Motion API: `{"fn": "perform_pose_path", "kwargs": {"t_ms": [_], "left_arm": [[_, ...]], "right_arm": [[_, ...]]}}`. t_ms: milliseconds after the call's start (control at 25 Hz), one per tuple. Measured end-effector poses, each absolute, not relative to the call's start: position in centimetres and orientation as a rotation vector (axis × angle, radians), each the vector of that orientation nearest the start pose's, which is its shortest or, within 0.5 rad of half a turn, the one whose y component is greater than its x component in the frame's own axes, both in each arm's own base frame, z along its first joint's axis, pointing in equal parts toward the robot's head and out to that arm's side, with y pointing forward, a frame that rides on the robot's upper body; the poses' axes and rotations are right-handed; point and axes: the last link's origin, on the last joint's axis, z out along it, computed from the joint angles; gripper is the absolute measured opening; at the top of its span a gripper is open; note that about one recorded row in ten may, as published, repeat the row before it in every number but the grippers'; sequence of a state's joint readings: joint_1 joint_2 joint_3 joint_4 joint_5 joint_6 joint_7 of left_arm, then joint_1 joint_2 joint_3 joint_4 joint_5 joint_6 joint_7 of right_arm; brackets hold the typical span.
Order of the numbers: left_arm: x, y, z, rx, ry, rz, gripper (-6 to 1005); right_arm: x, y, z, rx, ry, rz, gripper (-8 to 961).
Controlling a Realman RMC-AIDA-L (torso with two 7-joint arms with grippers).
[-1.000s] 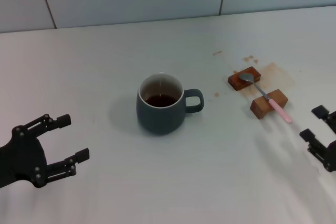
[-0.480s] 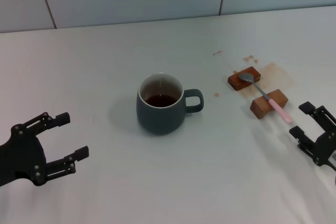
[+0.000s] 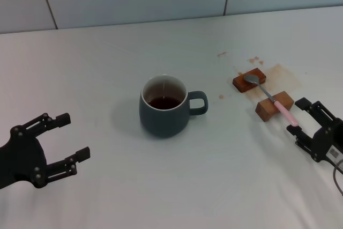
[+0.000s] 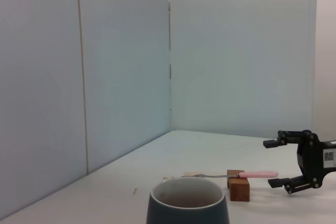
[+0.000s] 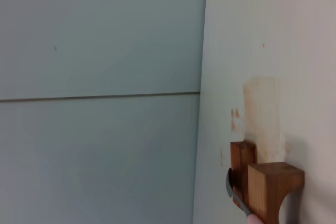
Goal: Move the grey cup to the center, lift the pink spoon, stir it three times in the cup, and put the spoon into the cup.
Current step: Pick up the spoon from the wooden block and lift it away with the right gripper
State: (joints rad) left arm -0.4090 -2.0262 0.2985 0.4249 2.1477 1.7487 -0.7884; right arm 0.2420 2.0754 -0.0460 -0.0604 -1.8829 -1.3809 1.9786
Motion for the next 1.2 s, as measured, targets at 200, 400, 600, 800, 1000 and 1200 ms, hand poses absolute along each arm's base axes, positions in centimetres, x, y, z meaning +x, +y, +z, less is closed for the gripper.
{"fn": "perform_pose_path", "kwargs": {"t_ms": [200, 400, 600, 800, 1000, 1200], "left_arm": [[-32.0, 26.2, 1.4, -2.555, -0.275, -0.830, 832], [-32.0, 26.2, 1.5, -2.543, -0.274, -0.836, 832], [-32.0, 26.2, 1.6, -2.539, -0.274, -0.839, 832], [-32.0, 26.2, 1.7, -2.527, -0.273, -0.846, 832], [-31.9, 26.3, 1.8, -2.517, -0.269, -0.859, 832], [-31.8, 26.3, 1.9, -2.512, -0.266, -0.865, 832]], "right_arm": [[37.0, 23.6, -3.1, -1.142, 2.121, 1.520, 654], [36.8, 24.3, -3.3, -1.152, 2.131, 1.506, 651], [36.6, 24.9, -3.4, -1.166, 2.134, 1.493, 648], [36.3, 25.3, -3.5, -1.178, 2.133, 1.493, 645], [36.3, 25.6, -3.5, -1.179, 2.134, 1.487, 642], [36.4, 25.6, -3.6, -1.171, 2.134, 1.481, 639]]}}
